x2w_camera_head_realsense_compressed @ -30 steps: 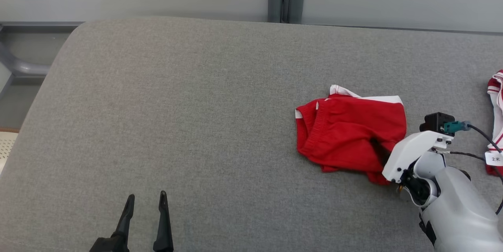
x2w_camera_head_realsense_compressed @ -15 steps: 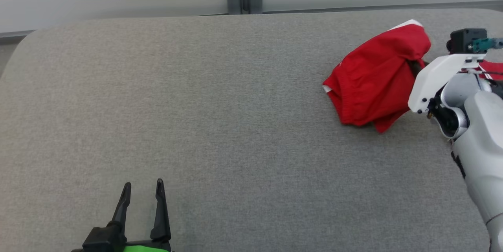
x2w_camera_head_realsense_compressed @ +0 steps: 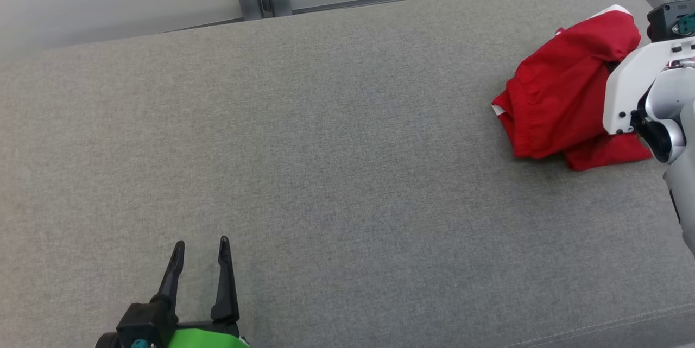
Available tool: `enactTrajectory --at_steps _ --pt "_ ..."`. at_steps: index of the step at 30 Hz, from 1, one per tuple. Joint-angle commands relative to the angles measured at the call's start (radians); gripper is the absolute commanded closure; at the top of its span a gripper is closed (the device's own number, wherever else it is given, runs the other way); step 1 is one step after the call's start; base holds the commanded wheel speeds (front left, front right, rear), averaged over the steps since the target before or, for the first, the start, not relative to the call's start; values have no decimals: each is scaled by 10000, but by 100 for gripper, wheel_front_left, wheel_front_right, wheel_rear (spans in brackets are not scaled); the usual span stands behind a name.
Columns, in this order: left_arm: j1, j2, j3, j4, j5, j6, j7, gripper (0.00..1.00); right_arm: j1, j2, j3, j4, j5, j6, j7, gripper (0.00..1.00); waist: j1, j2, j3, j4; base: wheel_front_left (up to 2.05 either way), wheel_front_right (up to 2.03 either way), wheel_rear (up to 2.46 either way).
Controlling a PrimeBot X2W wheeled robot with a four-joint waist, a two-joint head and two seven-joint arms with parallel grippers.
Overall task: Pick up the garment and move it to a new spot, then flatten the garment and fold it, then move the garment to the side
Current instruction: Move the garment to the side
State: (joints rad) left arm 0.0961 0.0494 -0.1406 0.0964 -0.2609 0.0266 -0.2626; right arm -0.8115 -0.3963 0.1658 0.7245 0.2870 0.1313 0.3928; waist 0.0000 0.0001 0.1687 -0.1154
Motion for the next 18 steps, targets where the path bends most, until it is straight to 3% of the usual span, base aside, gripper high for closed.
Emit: enactTrajectory --at_steps 1,10,12,13,18 --pt "-194 25 -15 -2 6 -11 -25 0 -179 -26 -161 90 -142 -13 19 100 0 -1 180 -104 0 0 0" --pt "-279 27 19 155 54 -87 -26 0 153 -664 -1051 805 -926 -13 -788 98 0 -1 435 32 0 0 0" --pt "-339 25 30 175 74 -122 -26 0 246 -823 -1351 1036 -1191 -14 -1189 53 0 -1 484 69 0 0 0" --pt "-357 27 53 184 89 -139 -26 0 304 -852 -1561 1160 -1397 -14 -1484 0 0 -1 494 77 0 0 0" --pt "-309 27 120 238 163 -157 -25 0 673 -783 -2605 1572 -2373 -13 -3061 0 0 -1 401 136 0 0 0"
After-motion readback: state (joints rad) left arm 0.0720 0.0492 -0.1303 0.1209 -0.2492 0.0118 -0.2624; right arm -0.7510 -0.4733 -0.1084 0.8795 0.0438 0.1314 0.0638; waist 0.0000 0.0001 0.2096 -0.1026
